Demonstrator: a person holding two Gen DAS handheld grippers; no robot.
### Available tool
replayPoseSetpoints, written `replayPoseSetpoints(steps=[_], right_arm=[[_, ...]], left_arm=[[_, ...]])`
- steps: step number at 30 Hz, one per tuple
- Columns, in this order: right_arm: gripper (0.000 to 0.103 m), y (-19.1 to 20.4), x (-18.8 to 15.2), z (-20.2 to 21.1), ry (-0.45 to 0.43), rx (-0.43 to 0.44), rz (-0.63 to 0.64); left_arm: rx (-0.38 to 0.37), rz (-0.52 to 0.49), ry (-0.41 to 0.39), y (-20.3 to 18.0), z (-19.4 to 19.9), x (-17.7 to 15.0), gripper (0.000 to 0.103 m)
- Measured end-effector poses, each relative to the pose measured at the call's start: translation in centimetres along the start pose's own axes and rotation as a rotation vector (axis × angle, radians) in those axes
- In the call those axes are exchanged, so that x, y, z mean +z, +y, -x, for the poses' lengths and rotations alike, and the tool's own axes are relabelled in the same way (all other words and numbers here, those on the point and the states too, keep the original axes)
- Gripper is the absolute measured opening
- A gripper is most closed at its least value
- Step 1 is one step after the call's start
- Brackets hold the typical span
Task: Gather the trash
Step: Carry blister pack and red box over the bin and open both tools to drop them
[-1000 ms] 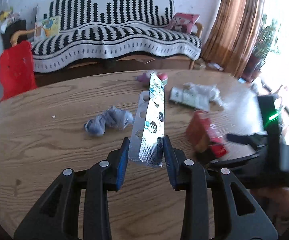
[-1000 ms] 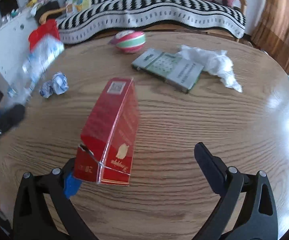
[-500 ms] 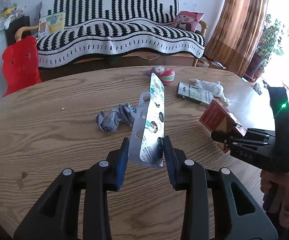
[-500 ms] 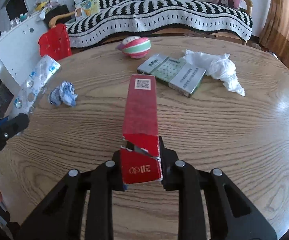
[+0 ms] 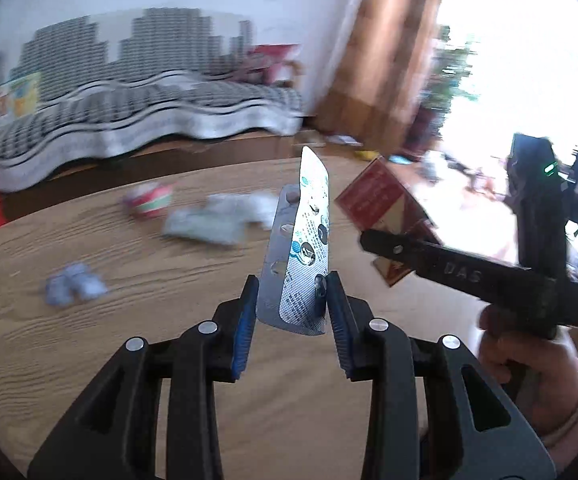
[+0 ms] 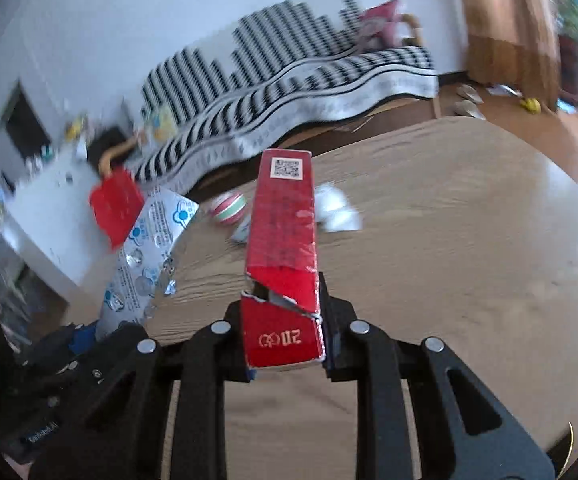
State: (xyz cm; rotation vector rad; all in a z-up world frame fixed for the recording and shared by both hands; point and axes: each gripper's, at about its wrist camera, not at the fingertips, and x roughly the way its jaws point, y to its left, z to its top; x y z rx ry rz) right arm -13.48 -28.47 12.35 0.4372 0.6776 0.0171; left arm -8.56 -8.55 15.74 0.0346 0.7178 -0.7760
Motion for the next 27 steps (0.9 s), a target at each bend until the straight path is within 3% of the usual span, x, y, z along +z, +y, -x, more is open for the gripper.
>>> replayPoseSetpoints(steps=[4,7,10,14,18,27], right_arm=[[0.023,-8.1,-2.0,9.0,-0.073,-0.083,-0.041],[0.023,-14.5,-5.6,15.7,-0.094,-0.180,-0.102],[0.023,-21.3,-11.4,19.0,-0.027,-0.274,-0.213],[0.023,-27.6,-19.5,18.2,0.117,-0.249,-0.403],[0.023,-30.4,-24.6,16.2,0.196,-0.213,-0.493],[0.023,-32.5,-26.2,16.7,0.217,-0.188,-0.503]], left_arm=[[-0.172,-0.121,0.037,-9.6,-0.6,0.5,0.034],[-0.348,-0.160,0.152,-17.5,-3.1,-1.3,0.034],[-0.432,-0.174,0.310,-23.9,-7.2,-5.4,0.034],[-0.383,-0.297,0.538,-29.5,-13.7,-12.7,0.034],[-0.353,-0.268,0.666,-29.6,-17.5,-16.3,0.033],[-0.328,-0.237,0.686,-29.3,-18.6,-16.9,0.033]])
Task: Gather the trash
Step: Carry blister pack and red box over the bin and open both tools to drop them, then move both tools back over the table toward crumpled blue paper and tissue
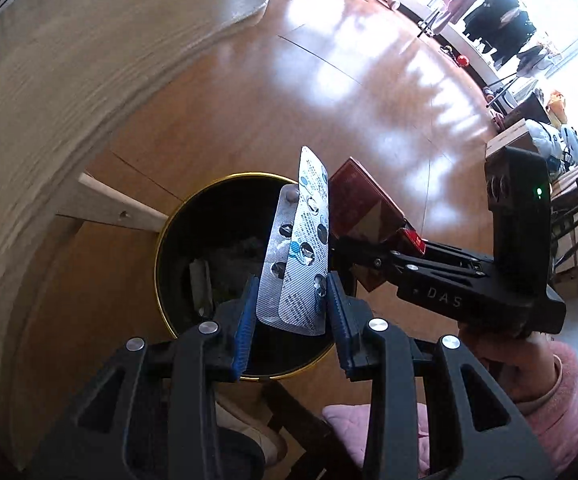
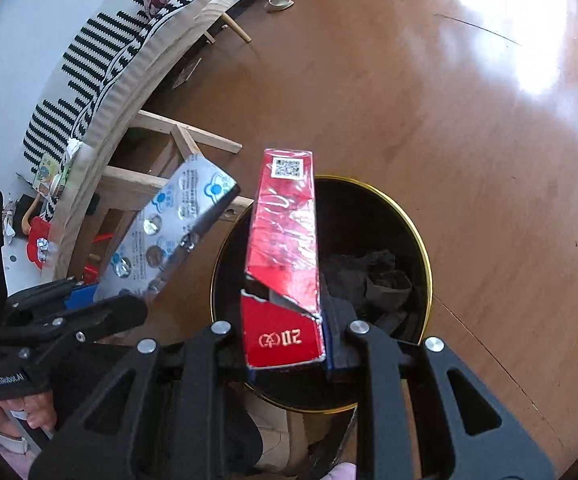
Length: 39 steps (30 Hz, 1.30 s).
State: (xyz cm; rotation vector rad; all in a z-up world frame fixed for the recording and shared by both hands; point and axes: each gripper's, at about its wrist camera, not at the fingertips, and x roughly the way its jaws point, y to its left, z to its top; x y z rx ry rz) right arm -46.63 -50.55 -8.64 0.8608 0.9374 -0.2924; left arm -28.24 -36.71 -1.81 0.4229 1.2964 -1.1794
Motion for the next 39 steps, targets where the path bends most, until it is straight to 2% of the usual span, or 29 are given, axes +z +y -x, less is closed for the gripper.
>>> replayPoseSetpoints(steps=[7,9,10,11,12,14,16,19,22,24,28,30,32,33,35,36,39], right_arm=[[0.023,0.0,-0.3,-0.5,0.011,0.010,-0.042],[0.029,-0.3,-0.2,-0.3,0.016,0.035,-0.089],[0.053,-0.4,-0.1,-0.2,0.024,0.035,-0.105],[0.083,-0.5,0.0,-0.1,0.032,0.029,-0.128],[0.090,-0.5,0.2,0.3,0.022,0.028,-0.146],[0.092,-0.2,0.4,1.3,-0.019,0.021,-0.161],[0.097,-0.7,0.6,2.5,-0.064,0.003,-0.197],[0.097,-1.2,0.6,3.8,-0.118,-0.003,-0.269],[0.097,-0.3,0.8,4.3,-0.134,-0.051,-0.235],[0.097,0.5,0.9,4.5,-0.151,-0.078,-0.192],[0.097,4.8,3.6,5.0,-0.210,-0.083,-0.092],[0.097,8.0,4.8,5.2,-0.237,-0.071,-0.024],[0.097,12.9,6.3,4.7,-0.236,-0.047,0.095],[0.097,15.7,7.0,4.0,-0.220,-0.035,0.162],[0.097,20.6,8.0,2.6,-0.189,-0.013,0.273],[0.097,22.5,8.5,2.0,-0.178,-0.004,0.310],[0.097,30.0,9.7,-0.6,-0.159,0.038,0.453]], left_arm=[[0.001,0.009,-0.001,0.6,0.2,-0.1,0.035],[0.008,-0.003,0.001,0.1,0.4,-0.2,0.038],[0.023,-0.006,0.003,0.1,0.4,-0.3,0.055],[0.038,-0.007,0.001,0.0,0.3,-0.2,0.069],[0.059,-0.005,-0.021,0.0,0.5,-0.3,0.092],[0.056,-0.004,-0.076,0.2,1.6,-0.5,0.093],[0.015,-0.005,-0.134,0.5,3.8,-0.1,0.093],[0.027,-0.003,-0.270,1.3,8.5,0.1,0.096],[0.096,0.003,-0.423,3.7,14.9,-0.7,0.097],[0.185,0.045,-0.507,6.9,19.2,-2.3,0.097],[0.400,0.232,-0.569,15.5,25.3,-7.5,0.097],[0.549,0.365,-0.573,20.6,27.4,-10.6,0.097],[0.667,0.481,-0.592,24.9,29.0,-13.5,0.097],[0.701,0.522,-0.599,26.3,29.4,-14.4,0.097],[0.729,0.610,-0.595,29.9,29.8,-16.2,0.097],[0.718,0.647,-0.587,31.3,29.8,-16.9,0.097],[0.620,0.741,-0.589,34.5,29.8,-17.8,0.097]])
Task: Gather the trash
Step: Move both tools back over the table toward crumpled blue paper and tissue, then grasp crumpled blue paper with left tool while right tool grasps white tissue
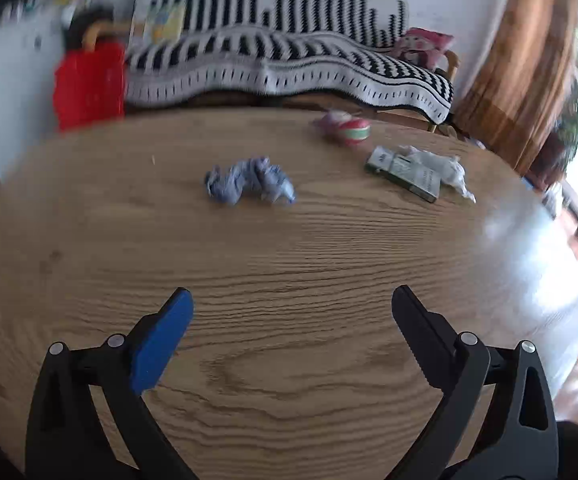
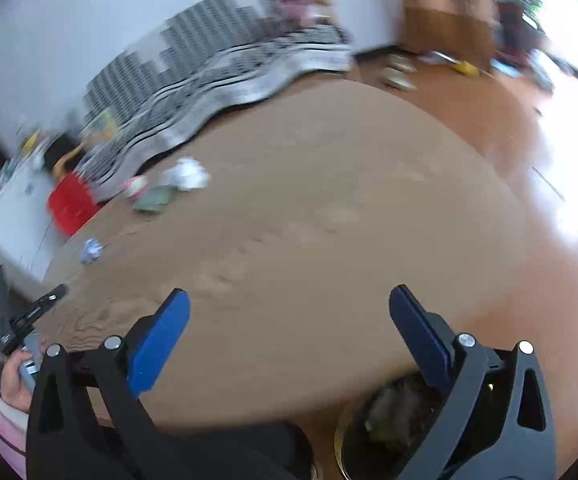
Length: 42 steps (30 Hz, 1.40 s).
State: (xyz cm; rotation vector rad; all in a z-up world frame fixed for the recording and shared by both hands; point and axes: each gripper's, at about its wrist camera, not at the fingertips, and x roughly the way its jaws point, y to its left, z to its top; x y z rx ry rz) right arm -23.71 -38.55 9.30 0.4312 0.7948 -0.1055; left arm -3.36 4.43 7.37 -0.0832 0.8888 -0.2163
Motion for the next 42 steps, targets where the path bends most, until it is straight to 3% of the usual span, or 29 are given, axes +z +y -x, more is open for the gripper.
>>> replayPoseSetpoints(steps=[4,9,13,18,23,27,31,39,42], right_arm=[[0.097,7.0,3.5,-7.7,0.052,-0.038,0.157],[0.097,11.6,5.9,-15.9,0.126,-0.100,0.264],[0.097,13.6,8.2,-19.1,0.029,-0.214,0.294],[0.097,14.7,10.7,-23.0,0.009,-0.278,0.321],[0.097,16.5,12.2,-28.0,0.101,-0.196,0.385],[0.097,17.1,13.1,-31.0,0.119,-0.206,0.470],[0.098,16.2,13.8,-32.0,0.125,-0.100,0.425],[0.098,16.1,14.2,-32.4,0.126,-0.099,0.415],[0.098,16.1,14.1,-32.3,0.126,-0.100,0.415]], left_arm=[[0.016,0.043,0.022,1.4,-2.2,1.0,0.097],[0.009,0.129,0.025,2.6,-4.4,2.6,0.097],[0.018,0.162,0.051,2.8,-7.4,4.3,0.097],[0.037,0.128,0.051,2.5,-9.9,6.1,0.097],[0.024,0.113,0.047,3.5,-10.8,6.9,0.097],[0.061,0.071,0.016,4.0,-11.4,7.4,0.097],[0.068,0.042,0.023,4.0,-11.8,7.6,0.097],[0.161,-0.073,0.076,2.8,-13.3,8.3,0.097],[0.156,-0.072,0.075,2.8,-13.3,8.3,0.097]])
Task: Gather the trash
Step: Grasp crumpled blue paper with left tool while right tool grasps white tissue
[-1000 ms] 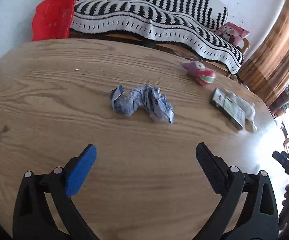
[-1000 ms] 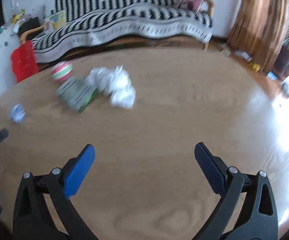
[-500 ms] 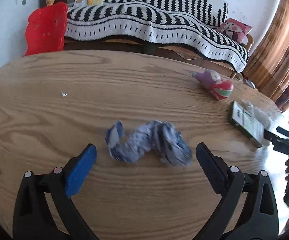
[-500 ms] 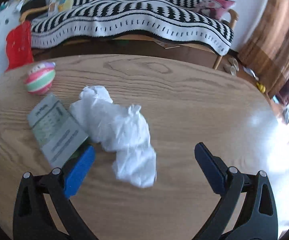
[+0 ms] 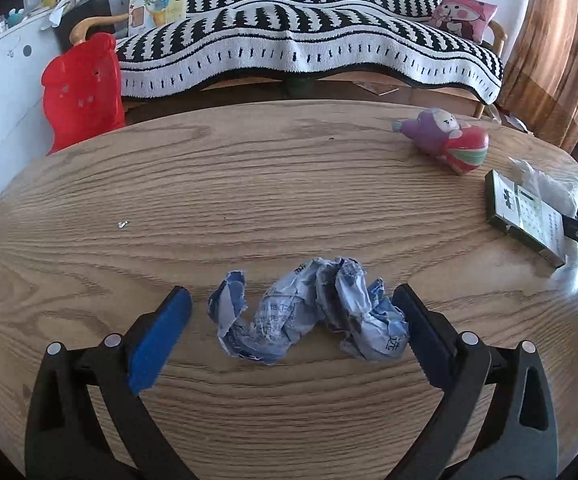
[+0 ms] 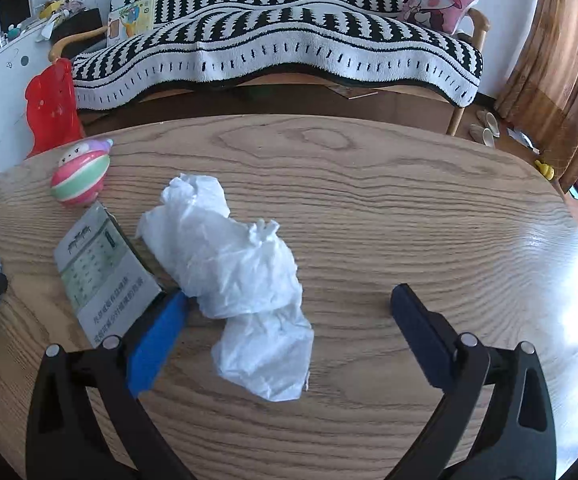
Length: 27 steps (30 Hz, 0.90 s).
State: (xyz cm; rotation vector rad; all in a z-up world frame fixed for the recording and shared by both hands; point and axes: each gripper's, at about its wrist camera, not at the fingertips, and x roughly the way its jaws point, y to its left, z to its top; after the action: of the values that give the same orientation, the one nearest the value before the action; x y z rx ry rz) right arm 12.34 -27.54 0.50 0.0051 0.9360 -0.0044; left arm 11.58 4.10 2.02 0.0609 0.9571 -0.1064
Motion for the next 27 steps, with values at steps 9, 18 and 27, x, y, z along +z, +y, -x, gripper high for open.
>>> replayPoseSetpoints(steps=[9,18,27], right_arm=[[0.095,0.7,-0.1,0.2,-0.006,0.017,0.030],[0.014,0.1,-0.8,2.1,-0.066,0.108,-0.057],[0.012,-1.2,-0.7,5.5,-0.162,0.125,-0.125]], left_arm=[[-0.012,-0.023,-0.002,-0.3,0.1,0.1,0.097],[-0.073,-0.102,-0.025,-1.6,1.4,0.0,0.038],[-0.170,-0.045,-0.065,-2.3,3.8,0.7,0.037]])
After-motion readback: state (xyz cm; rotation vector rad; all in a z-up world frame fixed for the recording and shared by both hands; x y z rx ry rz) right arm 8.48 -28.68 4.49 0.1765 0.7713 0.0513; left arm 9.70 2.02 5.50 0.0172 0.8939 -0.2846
